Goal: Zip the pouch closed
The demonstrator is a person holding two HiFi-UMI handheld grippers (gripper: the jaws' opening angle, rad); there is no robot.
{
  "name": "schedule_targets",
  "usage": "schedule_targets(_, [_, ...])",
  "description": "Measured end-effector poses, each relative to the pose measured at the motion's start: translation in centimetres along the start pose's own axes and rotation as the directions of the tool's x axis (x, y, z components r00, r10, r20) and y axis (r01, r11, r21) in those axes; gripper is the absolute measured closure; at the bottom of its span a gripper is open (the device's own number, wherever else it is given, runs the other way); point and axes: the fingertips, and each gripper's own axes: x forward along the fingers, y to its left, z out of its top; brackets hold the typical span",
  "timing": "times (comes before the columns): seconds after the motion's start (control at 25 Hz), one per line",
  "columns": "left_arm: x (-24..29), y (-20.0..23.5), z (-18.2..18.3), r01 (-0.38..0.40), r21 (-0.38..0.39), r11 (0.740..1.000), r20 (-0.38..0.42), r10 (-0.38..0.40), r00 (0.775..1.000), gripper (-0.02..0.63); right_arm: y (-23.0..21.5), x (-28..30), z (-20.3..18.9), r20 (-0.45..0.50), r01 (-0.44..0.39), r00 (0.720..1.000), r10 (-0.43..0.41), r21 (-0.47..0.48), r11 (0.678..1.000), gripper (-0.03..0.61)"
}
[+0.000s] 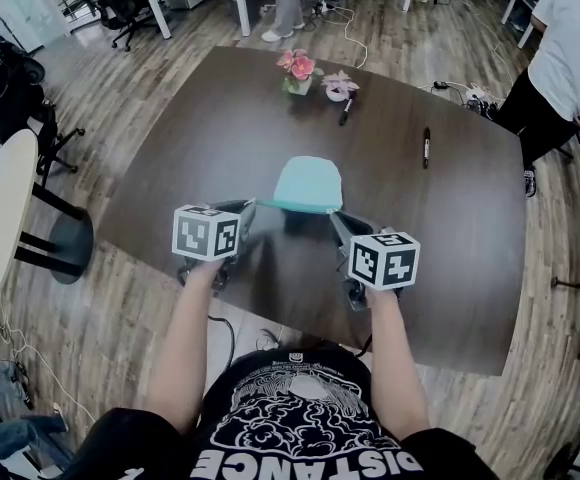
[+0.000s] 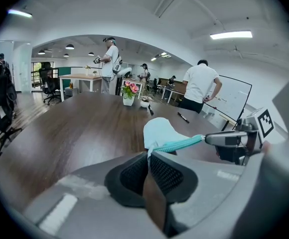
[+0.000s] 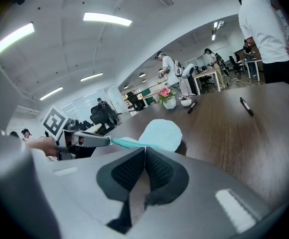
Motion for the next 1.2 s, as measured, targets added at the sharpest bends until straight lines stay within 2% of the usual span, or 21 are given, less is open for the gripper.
schedule_targets(0.48, [1.4, -1.1, -2.5, 0.004, 0.05, 0.999, -0.051, -0.002, 0.999, 0.589, -2.0, 0.6, -3.0, -0.08, 0.066, 0.995, -0.065, 0.011, 0.998, 0.572])
schedule_targets(0.84, [2.1, -1.6, -4.3, 0.015, 0.059, 0.998, -0.092, -0.01, 0.996, 0.584, -3.0, 0.7, -4.9, -0.122, 0.105, 0.987, -0.102, 0.017, 0.994, 0.571])
schedule_targets(1.2, [1.8, -2.1, -4.5, 0.027, 0.079, 0.997, -0.092, -0.019, 0.996, 0.572, -3.2, 0.7, -5.9, -0.134, 0.124, 0.984, -0.119, 0.029, 0.992, 0.568])
